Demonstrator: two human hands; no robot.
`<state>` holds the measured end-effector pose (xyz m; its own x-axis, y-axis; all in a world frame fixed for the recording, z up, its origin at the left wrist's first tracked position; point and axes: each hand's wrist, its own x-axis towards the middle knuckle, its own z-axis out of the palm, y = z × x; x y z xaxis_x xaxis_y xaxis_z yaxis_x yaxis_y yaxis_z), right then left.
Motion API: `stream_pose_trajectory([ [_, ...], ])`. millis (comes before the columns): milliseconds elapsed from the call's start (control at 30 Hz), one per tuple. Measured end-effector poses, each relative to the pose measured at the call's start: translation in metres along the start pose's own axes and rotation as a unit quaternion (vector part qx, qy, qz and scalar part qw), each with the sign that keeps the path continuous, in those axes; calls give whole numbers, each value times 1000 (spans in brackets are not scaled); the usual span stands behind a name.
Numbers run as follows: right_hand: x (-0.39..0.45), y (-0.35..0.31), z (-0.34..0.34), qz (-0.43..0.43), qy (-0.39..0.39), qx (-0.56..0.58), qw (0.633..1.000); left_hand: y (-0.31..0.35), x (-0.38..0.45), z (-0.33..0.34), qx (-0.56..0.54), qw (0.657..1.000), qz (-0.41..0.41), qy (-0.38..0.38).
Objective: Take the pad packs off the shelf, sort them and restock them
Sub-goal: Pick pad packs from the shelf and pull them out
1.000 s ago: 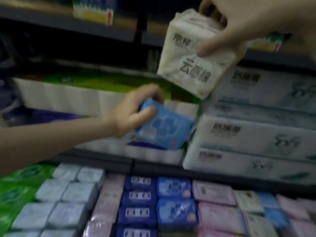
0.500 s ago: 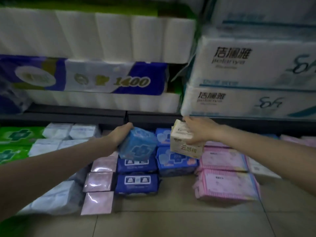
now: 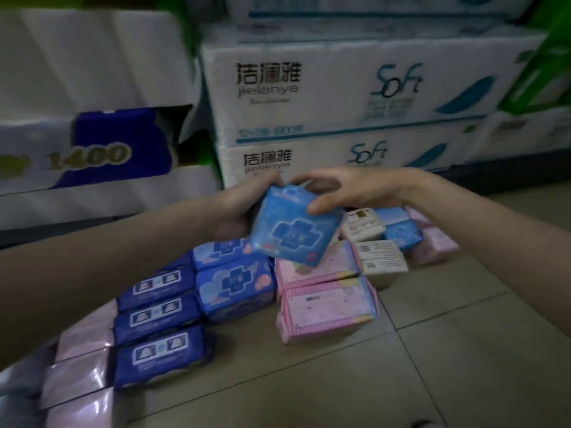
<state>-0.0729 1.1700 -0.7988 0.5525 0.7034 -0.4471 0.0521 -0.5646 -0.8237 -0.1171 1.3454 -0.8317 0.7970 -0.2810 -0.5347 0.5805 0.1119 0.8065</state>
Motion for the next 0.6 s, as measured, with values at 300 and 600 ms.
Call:
stream_pose_trajectory([
  [300,-61,111,-79,191,184,-430,863,-6,95,98,588,795,120,87],
  [600,-68,268,-88,315,112,-522,785,-20,158,69,731,664,-57,147],
])
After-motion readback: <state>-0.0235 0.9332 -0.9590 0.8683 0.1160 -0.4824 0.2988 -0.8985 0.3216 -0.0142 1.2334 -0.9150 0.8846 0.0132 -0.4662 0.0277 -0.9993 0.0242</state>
